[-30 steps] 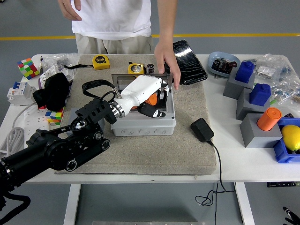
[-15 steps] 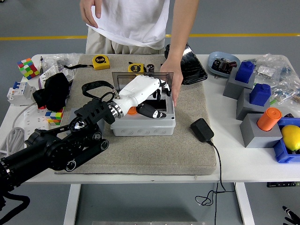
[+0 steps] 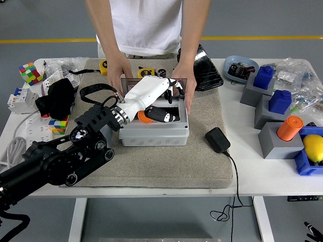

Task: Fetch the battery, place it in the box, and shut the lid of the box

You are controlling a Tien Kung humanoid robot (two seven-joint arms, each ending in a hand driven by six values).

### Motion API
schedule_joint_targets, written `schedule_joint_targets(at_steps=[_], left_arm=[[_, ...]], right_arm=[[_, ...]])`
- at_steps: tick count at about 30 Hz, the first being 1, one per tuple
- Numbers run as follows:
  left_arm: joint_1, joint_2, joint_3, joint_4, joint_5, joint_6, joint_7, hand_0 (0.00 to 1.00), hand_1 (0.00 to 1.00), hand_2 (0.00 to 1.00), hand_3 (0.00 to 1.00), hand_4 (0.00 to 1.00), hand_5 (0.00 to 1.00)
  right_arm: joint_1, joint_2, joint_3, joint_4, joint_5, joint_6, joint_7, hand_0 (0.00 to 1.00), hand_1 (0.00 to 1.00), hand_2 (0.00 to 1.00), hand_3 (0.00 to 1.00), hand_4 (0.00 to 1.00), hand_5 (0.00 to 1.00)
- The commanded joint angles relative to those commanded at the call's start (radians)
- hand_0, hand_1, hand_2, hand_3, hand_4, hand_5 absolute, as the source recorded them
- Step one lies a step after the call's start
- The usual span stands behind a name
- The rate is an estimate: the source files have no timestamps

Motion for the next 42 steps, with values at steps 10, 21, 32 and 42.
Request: schedule_joint_targets(at_steps=[10,21,32,42], left_arm=[[0.091,0.083,-0.102,-0.147,-0.045,-0.014,-0.017,0.184,0.288,0.373,0.55,0.998,0.186],[0.177,0.148,-0.089,-0.23,-0.138,-0.047,-0.041,0.231,0.404,0.469,0.544,0.998,0.295],[0.183,0.148,-0.055,-0.187,-0.14,-0.056,-0.041,0.345,0.518,0.55,0.562,0.998,0.337],[0.198,0.158,-0.064,-0.189,-0.128,-0.042,-0.05,0.275,0.465,0.521,0.553,0.998,0.366]], right_arm=[[0.001,-0.003,0.014,0.001,-0.009,-0.001,0.0,0.66,0.664,0.657,0.546,0.95,0.445],[0.001,-0.005,0.019,0.002,-0.013,0.002,0.002,0.66,0.665,0.657,0.546,0.95,0.446],[0.002,-0.006,0.021,0.004,-0.013,0.001,0.002,0.658,0.664,0.657,0.546,0.95,0.447],[0.003,-0.006,0.023,0.011,-0.016,-0.004,0.007,0.66,0.664,0.657,0.546,0.95,0.447]])
